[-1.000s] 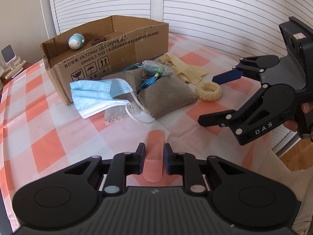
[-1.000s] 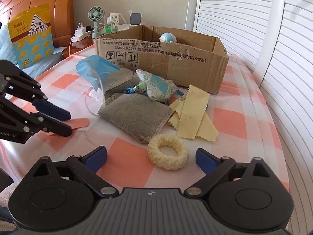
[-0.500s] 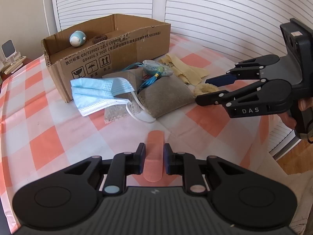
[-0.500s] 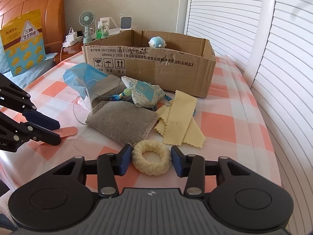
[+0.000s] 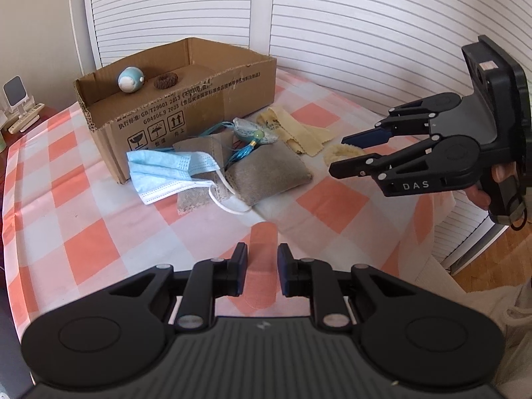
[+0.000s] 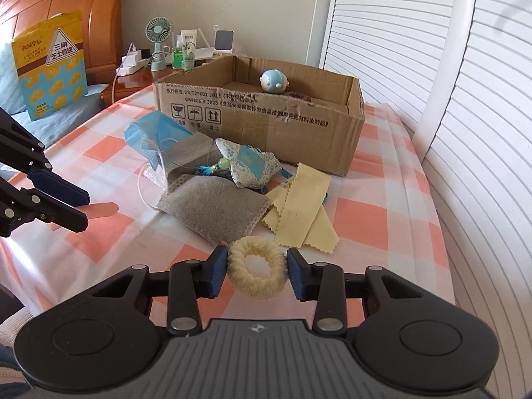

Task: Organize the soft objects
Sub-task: 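Carry bandage into box and open left tool while right tool carries cream hair tie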

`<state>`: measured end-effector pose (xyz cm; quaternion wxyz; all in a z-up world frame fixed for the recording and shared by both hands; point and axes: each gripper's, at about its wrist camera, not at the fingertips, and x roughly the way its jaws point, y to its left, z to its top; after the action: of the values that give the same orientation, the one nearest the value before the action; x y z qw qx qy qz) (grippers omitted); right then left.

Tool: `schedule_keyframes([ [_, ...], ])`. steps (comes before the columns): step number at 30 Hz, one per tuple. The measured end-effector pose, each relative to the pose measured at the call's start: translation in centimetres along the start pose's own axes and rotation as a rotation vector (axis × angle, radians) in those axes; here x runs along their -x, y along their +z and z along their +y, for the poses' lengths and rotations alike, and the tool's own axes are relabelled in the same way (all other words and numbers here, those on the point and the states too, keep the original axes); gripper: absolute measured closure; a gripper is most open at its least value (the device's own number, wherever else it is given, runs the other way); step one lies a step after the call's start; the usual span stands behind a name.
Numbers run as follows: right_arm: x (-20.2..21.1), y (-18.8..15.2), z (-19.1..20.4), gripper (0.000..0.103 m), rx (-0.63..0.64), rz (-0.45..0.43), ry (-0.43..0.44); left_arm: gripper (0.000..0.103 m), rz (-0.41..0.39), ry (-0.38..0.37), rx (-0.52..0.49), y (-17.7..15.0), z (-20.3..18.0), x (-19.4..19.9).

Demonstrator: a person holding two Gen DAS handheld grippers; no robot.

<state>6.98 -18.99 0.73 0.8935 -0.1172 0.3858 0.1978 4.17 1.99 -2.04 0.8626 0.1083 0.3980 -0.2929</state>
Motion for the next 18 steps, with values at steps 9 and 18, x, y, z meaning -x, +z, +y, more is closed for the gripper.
schedule_keyframes([
  [9, 2.6, 2.2, -0.1, 0.059, 0.053, -0.051, 0.042, 0.085, -0.065, -0.010, -0.018, 3.4, 0.8, 2.7],
  [18, 3.6, 5.6, -1.1, 0.059, 0.072, -0.131, 0.055, 0.085, -0.152, 0.081, -0.036, 10.3, 4.2, 2.6],
])
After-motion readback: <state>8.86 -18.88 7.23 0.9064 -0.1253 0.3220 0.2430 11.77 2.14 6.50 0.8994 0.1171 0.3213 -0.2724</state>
